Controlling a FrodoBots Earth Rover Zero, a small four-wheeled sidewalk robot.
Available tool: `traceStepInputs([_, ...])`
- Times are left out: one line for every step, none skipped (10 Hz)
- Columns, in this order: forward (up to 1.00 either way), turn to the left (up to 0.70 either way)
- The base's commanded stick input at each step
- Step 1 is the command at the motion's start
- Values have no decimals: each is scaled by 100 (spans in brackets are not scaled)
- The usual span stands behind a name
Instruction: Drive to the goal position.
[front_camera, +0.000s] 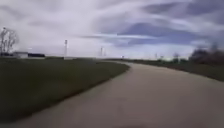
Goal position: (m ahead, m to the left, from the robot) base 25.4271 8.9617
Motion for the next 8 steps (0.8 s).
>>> traceStepInputs([100, -37])
traceStepInputs([100, -37])
traceStepInputs([100, -37])
traceStepInputs([100, -36])
traceStepInputs([100, -37])
traceStepInputs([100, -37])
traceStepInputs([100, -37])
traceStepInputs([100, -36])
